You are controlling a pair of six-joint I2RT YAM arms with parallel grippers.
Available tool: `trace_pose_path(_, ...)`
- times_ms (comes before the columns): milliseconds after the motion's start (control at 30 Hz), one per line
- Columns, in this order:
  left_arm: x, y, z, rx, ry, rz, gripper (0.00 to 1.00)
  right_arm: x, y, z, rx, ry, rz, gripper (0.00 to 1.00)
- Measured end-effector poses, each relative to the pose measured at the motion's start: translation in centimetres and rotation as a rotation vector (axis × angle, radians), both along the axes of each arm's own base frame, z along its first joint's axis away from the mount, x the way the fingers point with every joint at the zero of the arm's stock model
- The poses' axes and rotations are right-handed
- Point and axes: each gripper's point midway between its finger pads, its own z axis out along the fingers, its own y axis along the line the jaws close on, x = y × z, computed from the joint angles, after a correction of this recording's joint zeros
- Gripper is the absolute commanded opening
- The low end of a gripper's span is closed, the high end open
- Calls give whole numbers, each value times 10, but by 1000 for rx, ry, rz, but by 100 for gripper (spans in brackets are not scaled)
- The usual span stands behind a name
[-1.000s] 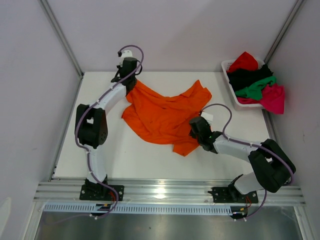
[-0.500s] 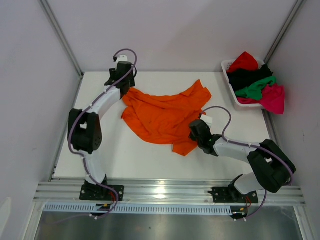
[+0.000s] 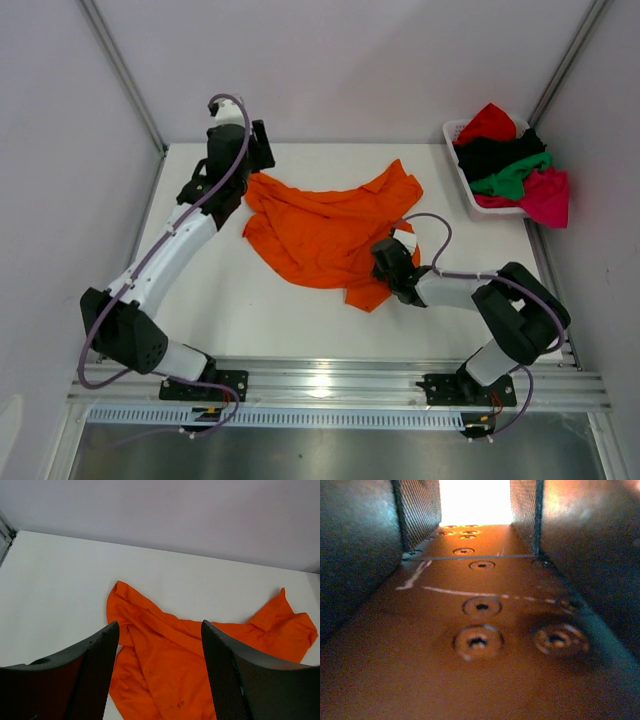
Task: Fold and stack the t-shirts
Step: Flatten the tshirt out
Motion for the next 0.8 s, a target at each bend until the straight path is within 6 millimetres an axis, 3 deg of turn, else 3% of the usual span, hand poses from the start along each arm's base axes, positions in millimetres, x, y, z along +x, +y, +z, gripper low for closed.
trace_pose_path(267,-40,-18,28,-49,-45,-86,70,3,7,-3,18,73,-55,37)
trace_pose_path(433,-65,-17,51,-90,-102,-115,71,-5,7,-4,39,141,-102,37)
trace_pose_path(633,-83,-9,72,-115,-156,-119,71,-33,-10,-3,35,228,-154,37)
trace_pose_path(800,-87,-7,77,-122,-170,-123,71,-63,-32,0,32,280,-188,37)
